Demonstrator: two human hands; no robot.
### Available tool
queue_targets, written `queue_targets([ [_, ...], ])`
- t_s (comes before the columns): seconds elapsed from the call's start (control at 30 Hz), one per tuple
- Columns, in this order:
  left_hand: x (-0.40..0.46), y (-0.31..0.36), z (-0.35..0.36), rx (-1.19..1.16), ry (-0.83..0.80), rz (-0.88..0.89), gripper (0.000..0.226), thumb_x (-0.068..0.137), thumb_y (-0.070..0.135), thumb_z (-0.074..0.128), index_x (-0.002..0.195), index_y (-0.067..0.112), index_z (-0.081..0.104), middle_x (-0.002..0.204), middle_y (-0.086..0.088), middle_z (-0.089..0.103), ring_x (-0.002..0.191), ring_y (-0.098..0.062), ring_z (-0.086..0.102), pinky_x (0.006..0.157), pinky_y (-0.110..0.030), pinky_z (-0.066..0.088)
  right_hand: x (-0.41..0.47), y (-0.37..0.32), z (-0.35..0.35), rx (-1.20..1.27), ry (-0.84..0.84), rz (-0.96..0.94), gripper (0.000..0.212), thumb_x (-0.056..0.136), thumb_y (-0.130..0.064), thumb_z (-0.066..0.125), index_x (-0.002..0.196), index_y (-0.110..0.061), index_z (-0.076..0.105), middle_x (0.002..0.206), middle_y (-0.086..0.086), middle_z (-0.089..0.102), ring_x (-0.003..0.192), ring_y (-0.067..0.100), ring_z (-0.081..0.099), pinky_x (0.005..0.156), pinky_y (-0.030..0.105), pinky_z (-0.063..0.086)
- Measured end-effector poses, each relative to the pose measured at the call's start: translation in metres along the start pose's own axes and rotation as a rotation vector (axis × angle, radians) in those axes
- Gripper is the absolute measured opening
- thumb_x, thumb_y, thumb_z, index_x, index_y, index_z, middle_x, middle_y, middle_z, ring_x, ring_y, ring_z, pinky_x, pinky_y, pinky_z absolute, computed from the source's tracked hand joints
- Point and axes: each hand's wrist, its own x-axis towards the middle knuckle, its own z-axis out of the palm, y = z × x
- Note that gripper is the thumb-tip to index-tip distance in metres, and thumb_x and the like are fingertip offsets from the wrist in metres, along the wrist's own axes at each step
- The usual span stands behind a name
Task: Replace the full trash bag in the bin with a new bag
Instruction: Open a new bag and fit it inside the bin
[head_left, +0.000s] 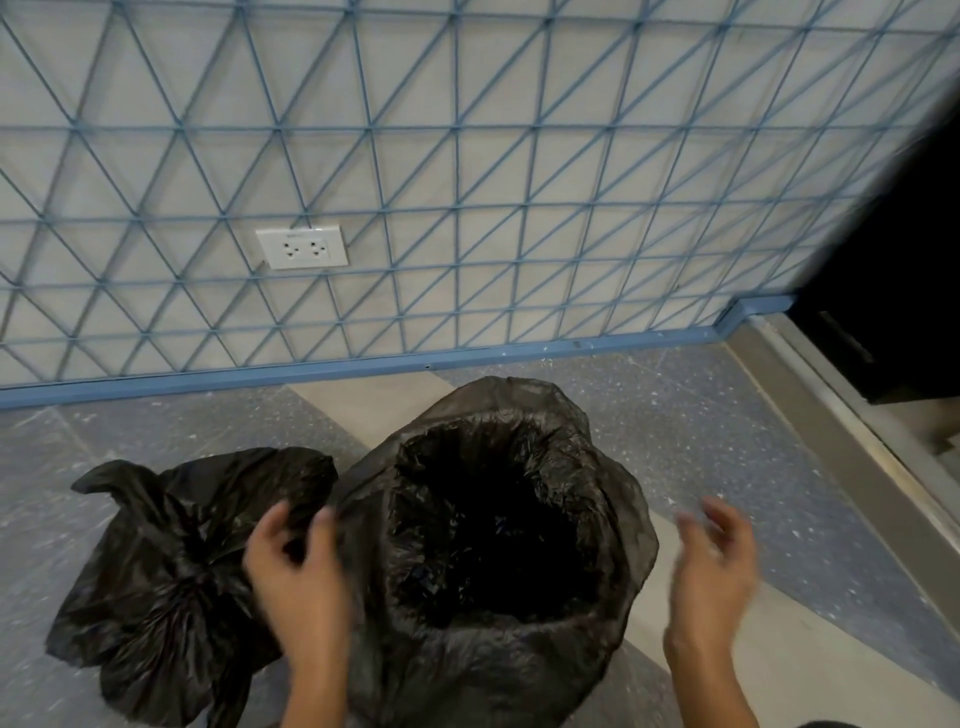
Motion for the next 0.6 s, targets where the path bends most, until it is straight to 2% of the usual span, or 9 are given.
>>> queue_targets([
  [0.03, -0.001, 0.01, 0.008, 0.149, -0.136, 0.12, 0.057, 0.08, 0.032, 0.069, 0.129, 0.014, 0.047, 0.133, -0.016, 0.048, 0.122, -0.029, 0.047, 0.103, -0.037, 0.039, 0.002, -0.022, 0.01, -0.035, -0.094, -0.1, 0.033, 0.088, -0.025, 0.063, 0.119, -0.024, 0.054, 0.127, 0.0, 0.051, 0.121, 0.018, 0.048, 0.103, 0.039, 0.04],
  [0.1, -0.004, 0.029, 0.029, 0.512, -0.399, 0.19, 0.089, 0.071, 0.05, 0.072, 0.143, 0.019, 0.028, 0.148, -0.01, 0.034, 0.135, -0.029, 0.034, 0.11, -0.046, 0.032, 0.003, -0.059, 0.036, -0.289, -0.37, -0.225, 0.062, 0.082, -0.039, 0.068, 0.136, -0.022, 0.042, 0.137, 0.004, 0.044, 0.128, 0.024, 0.044, 0.106, 0.043, 0.037],
  [0.17, -0.007, 0.03, 0.043, 0.731, -0.609, 0.167, 0.103, 0.072, 0.045, 0.073, 0.149, 0.025, 0.007, 0.152, -0.008, 0.027, 0.135, -0.031, 0.034, 0.108, -0.048, 0.035, 0.003, -0.066, 0.059, -0.592, -0.602, -0.235, 0.09, 0.08, -0.042, 0.069, 0.149, -0.026, 0.015, 0.151, 0.004, 0.031, 0.133, 0.027, 0.041, 0.105, 0.043, 0.039],
  [0.2, -0.006, 0.026, 0.046, 0.771, -0.688, 0.135, 0.101, 0.076, 0.036, 0.071, 0.149, 0.028, 0.002, 0.147, -0.011, 0.035, 0.129, -0.033, 0.042, 0.103, -0.047, 0.04, 0.003, -0.062, 0.065, -0.724, -0.673, -0.244, 0.094, 0.081, -0.039, 0.068, 0.15, -0.03, 0.006, 0.151, 0.005, 0.032, 0.13, 0.028, 0.044, 0.101, 0.042, 0.041],
  [0.27, -0.002, 0.018, 0.045, 0.785, -0.717, 0.069, 0.087, 0.081, 0.02, 0.063, 0.148, 0.029, 0.008, 0.126, -0.017, 0.054, 0.11, -0.037, 0.055, 0.091, -0.043, 0.048, 0.007, -0.053, 0.068, -0.891, -0.689, -0.262, 0.088, 0.084, -0.025, 0.061, 0.149, -0.034, 0.002, 0.136, 0.013, 0.051, 0.115, 0.032, 0.056, 0.091, 0.04, 0.048],
  [0.33, 0.002, 0.012, 0.046, 0.744, -0.687, 0.039, 0.068, 0.082, 0.014, 0.059, 0.141, 0.022, 0.026, 0.112, -0.019, 0.059, 0.101, -0.037, 0.058, 0.086, -0.042, 0.05, 0.013, -0.043, 0.069, -0.871, -0.636, -0.241, 0.074, 0.086, -0.014, 0.052, 0.147, -0.03, 0.013, 0.117, 0.017, 0.061, 0.1, 0.035, 0.061, 0.082, 0.041, 0.052],
  [0.4, 0.003, 0.011, 0.049, 0.706, -0.684, 0.003, 0.06, 0.081, 0.012, 0.058, 0.135, 0.018, 0.034, 0.11, -0.019, 0.059, 0.1, -0.037, 0.057, 0.085, -0.042, 0.05, 0.016, -0.037, 0.071, -0.862, -0.63, -0.23, 0.065, 0.086, -0.012, 0.05, 0.143, -0.026, 0.023, 0.113, 0.018, 0.062, 0.099, 0.036, 0.061, 0.08, 0.039, 0.051],
  [0.5, 0.01, 0.011, 0.047, 0.655, -0.776, -0.075, 0.076, 0.079, 0.012, 0.062, 0.143, 0.019, 0.021, 0.123, -0.02, 0.054, 0.11, -0.038, 0.053, 0.088, -0.037, 0.046, 0.029, -0.041, 0.069, -0.818, -0.81, -0.16, 0.072, 0.086, -0.013, 0.057, 0.146, -0.021, 0.019, 0.129, 0.018, 0.055, 0.113, 0.034, 0.056, 0.091, 0.038, 0.048],
  [0.6, 0.026, 0.015, 0.04, 0.556, -0.792, -0.116, 0.1, 0.073, 0.027, 0.076, 0.148, 0.021, 0.009, 0.149, -0.017, 0.028, 0.134, -0.034, 0.034, 0.109, -0.04, 0.033, 0.049, -0.054, 0.063, -0.652, -0.87, -0.119, 0.095, 0.083, -0.031, 0.07, 0.151, -0.016, 0.006, 0.154, 0.015, 0.023, 0.139, 0.032, 0.03, 0.111, 0.041, 0.031],
])
